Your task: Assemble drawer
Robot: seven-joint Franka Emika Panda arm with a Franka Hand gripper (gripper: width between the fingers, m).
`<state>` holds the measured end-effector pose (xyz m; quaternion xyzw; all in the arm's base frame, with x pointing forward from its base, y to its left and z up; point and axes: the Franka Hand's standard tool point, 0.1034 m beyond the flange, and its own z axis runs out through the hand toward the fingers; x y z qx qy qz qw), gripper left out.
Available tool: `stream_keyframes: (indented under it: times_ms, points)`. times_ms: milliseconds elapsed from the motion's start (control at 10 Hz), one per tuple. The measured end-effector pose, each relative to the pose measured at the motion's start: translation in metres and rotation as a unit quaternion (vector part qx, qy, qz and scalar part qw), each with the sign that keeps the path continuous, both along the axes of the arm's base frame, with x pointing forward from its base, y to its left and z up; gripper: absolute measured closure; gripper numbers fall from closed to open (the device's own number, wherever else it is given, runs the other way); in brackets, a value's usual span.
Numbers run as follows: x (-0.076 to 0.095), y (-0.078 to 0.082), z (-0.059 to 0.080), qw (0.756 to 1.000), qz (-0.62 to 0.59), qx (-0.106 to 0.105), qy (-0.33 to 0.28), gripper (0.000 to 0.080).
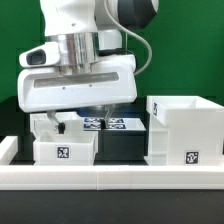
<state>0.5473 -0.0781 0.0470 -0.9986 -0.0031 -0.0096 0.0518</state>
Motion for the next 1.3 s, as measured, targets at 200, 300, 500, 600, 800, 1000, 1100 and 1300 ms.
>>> stream_keyframes:
  times_ms: [200,300,500,600,800,1000,1100,1300]
  points:
    - [-0.004,0.000,-0.006,1.000,-0.002,0.001,0.005,0.0151]
    - [-0.004,0.000,-0.006,1.000,-0.002,0.001,0.005,0.0151]
    - [-0.004,-0.001,-0.005,1.000,-0.002,0.001,0.005,0.0151]
    - [-0.004,-0.003,-0.007,1.000,-0.001,-0.002,0.001,0.0151]
    - [-0.015,-0.002,-0.024,1.000,-0.001,-0.012,-0.001,0.0151]
    - [-0.018,0.000,-0.031,1.000,-0.002,-0.014,0.000,0.0151]
    - [-0.020,0.003,-0.035,1.000,0.000,-0.014,0.003,0.0151]
    - [-0.022,0.006,-0.040,1.000,0.003,-0.017,0.000,0.0151]
